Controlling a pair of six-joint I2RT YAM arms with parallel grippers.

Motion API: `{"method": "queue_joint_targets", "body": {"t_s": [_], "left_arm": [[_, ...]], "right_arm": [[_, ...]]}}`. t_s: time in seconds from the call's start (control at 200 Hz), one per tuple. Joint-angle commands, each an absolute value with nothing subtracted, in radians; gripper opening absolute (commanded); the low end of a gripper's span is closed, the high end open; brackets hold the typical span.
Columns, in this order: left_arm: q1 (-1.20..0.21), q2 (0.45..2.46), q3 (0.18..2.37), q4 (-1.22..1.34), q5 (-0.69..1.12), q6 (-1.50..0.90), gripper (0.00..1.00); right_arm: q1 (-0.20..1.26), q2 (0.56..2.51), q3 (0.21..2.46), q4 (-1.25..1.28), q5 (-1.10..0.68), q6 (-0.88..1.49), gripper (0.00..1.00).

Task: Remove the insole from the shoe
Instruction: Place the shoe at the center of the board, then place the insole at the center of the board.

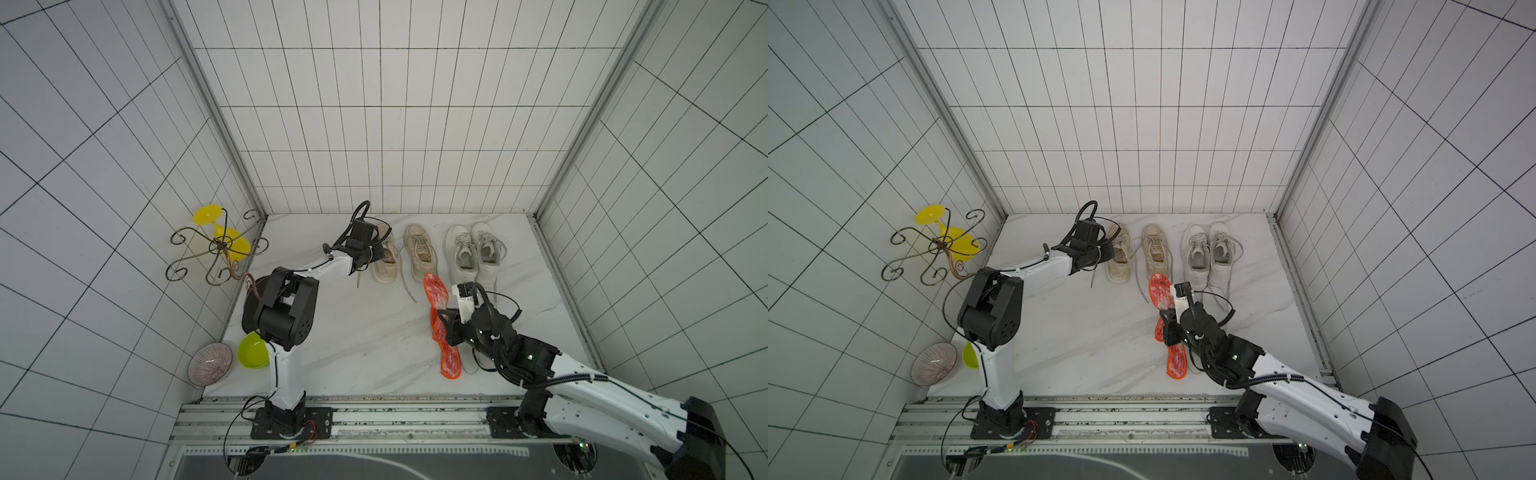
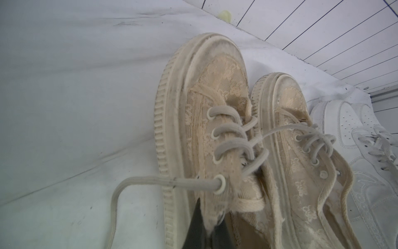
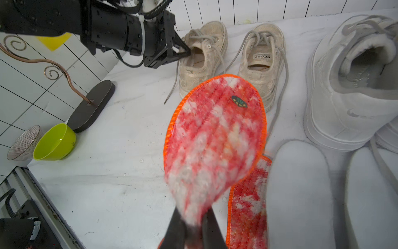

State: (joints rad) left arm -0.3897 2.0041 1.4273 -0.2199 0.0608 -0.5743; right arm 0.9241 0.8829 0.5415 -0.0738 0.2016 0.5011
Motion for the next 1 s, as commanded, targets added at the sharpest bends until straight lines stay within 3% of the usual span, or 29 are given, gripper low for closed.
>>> {"method": "queue_joint_targets", "body": {"t_s": [0.0, 0.055, 0.205, 0.305, 0.505, 0.71, 0.805, 0.995], "left_arm": [[-0.388, 2.032, 1.508, -0.212, 0.113, -0.566, 0.0], [-0.388, 2.043, 1.526, -0.223, 0.112, -0.564, 0.0], [-0.368, 2.048, 1.597, -0.377, 0.117, -0.531, 0.31], [-0.354, 1.968, 1.53, -0.403, 0.108, -0.529, 0.48], [-0.353, 1.692, 1.286, -0.364, 0.03, -0.524, 0.64], [-0.354, 1.391, 0.979, -0.221, -0.029, -0.584, 0.7], [-0.353, 1.316, 0.906, -0.208, -0.057, -0.586, 0.71], [-0.354, 1.259, 0.843, -0.204, -0.101, -0.564, 0.72]], "right_arm": [[0.94, 0.936, 0.501, -0.092, 0.145, 0.531, 0.0], [0.95, 0.971, 0.507, -0.089, 0.14, 0.542, 0.0], [0.964, 1.081, 0.534, -0.086, 0.13, 0.554, 0.0], [0.979, 1.156, 0.552, -0.085, 0.138, 0.551, 0.0], [1.007, 1.278, 0.598, -0.068, 0.132, 0.553, 0.0], [1.025, 1.37, 0.643, -0.051, 0.107, 0.556, 0.0], [1.03, 1.414, 0.668, -0.052, 0.097, 0.563, 0.09], [1.033, 1.416, 0.682, -0.073, 0.124, 0.575, 0.45]]}}
